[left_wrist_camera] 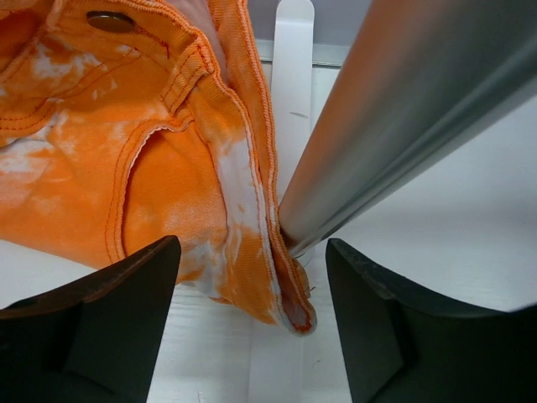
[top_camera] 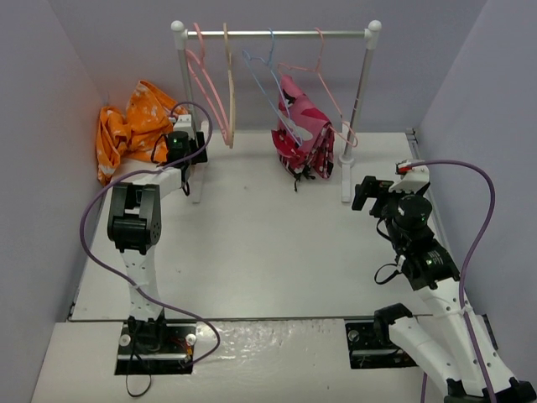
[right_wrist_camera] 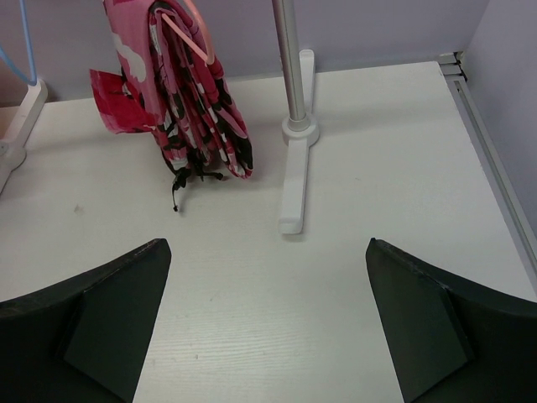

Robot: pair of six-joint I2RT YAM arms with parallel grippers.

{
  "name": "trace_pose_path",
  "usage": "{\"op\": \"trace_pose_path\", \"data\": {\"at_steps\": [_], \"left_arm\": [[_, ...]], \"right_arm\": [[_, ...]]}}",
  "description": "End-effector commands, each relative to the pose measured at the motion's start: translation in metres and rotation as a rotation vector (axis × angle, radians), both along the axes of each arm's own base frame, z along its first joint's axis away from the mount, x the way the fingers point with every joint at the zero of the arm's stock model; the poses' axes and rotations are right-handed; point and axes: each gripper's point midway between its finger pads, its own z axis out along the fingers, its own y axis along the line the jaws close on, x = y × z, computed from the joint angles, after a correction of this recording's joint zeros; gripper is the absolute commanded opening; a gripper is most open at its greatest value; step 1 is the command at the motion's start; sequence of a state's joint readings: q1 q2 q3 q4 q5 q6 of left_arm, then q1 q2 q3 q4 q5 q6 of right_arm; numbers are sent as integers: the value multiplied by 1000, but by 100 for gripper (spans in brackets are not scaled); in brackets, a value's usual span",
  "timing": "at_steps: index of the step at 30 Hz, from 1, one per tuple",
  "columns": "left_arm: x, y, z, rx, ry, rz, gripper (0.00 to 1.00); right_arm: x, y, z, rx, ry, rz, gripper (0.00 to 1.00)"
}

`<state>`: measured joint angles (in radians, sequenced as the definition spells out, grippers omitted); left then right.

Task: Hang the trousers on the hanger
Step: Flatten out the trousers at the center of the board.

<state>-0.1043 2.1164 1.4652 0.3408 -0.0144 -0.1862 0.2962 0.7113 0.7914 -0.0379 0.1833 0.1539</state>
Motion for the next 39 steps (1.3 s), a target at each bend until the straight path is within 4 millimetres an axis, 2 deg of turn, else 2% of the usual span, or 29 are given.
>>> {"op": "trace_pose_path", "data": {"at_steps": [1,3,6,11,22,39], "left_arm": [[15,0,53,15,-113,-20,60],[13,1,50,22,-103,-23,53],[9,1,47,28,-88,-25,51],[1,-3,50,19,-89,-55,56],[-11,3,43,38,-92,-63,56],[-6,4,68,13,-204,-64,55]], "right_arm": [[4,-2,32,29,-88,-20,100],[4,-1,31,29,-87,-19,100],[4,-1,31,30,-87,-19,100],[4,0,31,36,-85,-11,100],[0,2,34,47,-98,5,100],[-5,4,39,54,-111,24,100]]}}
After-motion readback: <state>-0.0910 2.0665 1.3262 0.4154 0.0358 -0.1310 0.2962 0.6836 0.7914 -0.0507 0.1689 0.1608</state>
